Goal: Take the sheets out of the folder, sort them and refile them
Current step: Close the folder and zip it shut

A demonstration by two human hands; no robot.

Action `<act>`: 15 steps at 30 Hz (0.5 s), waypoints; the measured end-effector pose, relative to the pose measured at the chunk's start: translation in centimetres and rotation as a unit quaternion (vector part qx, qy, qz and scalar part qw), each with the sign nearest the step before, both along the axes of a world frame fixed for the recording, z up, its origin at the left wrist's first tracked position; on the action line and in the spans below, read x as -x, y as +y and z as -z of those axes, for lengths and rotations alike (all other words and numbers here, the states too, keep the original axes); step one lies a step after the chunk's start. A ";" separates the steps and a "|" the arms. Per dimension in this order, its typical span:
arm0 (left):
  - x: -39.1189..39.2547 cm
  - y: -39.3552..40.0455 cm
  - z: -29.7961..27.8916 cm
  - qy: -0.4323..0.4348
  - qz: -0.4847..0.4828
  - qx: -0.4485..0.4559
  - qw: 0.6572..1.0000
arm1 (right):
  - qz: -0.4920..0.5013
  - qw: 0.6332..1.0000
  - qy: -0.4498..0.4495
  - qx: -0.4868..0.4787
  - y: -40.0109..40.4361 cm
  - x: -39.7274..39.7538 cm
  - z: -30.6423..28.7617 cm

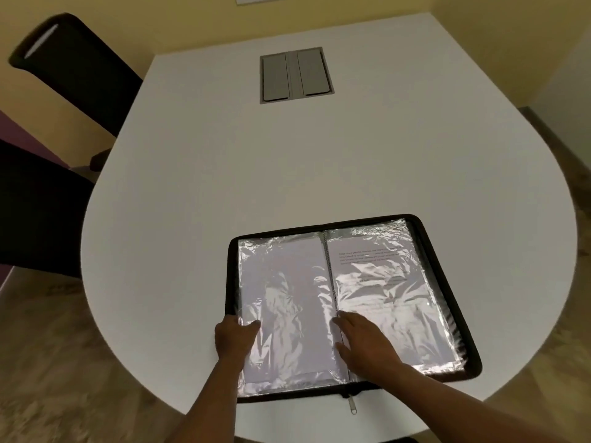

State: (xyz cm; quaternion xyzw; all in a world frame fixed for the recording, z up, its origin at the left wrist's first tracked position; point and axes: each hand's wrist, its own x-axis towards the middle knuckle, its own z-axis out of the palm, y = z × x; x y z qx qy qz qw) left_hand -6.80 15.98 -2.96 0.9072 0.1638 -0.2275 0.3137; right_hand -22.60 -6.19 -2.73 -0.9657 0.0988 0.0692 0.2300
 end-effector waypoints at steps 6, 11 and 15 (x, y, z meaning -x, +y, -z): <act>0.6 -0.5 -2.1 0.002 0.002 0.087 0.996 | 0.016 0.994 0.089 -0.059 0.6 0.4 -0.3; 0.3 -1.8 -4.3 0.019 -0.029 0.228 0.973 | 0.077 0.985 0.094 -0.123 0.6 -0.4 -1.5; 0.4 -3.3 -6.9 0.086 0.072 0.290 0.950 | 0.126 0.961 0.054 -0.241 1.8 -2.1 -4.8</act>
